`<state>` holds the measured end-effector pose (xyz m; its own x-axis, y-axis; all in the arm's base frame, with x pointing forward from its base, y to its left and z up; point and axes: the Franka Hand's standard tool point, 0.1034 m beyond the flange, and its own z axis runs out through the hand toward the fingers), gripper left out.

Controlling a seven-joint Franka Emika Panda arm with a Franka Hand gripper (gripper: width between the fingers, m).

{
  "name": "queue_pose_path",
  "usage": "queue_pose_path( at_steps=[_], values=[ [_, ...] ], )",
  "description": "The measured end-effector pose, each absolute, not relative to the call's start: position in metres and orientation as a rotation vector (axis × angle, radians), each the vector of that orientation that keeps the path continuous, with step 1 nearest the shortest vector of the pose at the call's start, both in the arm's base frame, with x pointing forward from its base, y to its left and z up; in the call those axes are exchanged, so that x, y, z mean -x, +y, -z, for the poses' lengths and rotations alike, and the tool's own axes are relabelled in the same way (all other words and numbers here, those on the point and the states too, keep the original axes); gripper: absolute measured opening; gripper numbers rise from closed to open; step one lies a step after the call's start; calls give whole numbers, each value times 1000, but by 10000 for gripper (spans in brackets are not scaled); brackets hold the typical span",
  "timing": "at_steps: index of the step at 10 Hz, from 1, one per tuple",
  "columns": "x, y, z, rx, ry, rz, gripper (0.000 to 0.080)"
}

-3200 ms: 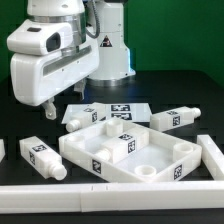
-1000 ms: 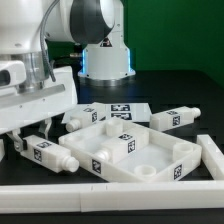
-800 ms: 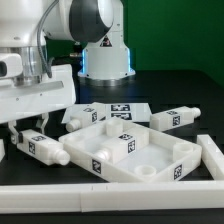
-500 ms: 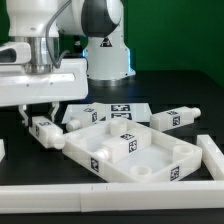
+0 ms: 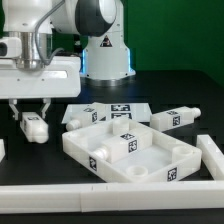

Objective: Assemble desk

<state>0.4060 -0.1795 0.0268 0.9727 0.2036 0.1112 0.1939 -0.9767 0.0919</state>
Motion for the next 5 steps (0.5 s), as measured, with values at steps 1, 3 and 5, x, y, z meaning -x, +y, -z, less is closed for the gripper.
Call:
queue_pose_path(
  at_steps=[1,3,5],
  values=[
    [-400,-185,-29,-3072,261,-144,285],
    [-401,-191,-30,-3064,262,-158,285],
    [-400,-185,-29,-3085,183,-145,285]
  ],
)
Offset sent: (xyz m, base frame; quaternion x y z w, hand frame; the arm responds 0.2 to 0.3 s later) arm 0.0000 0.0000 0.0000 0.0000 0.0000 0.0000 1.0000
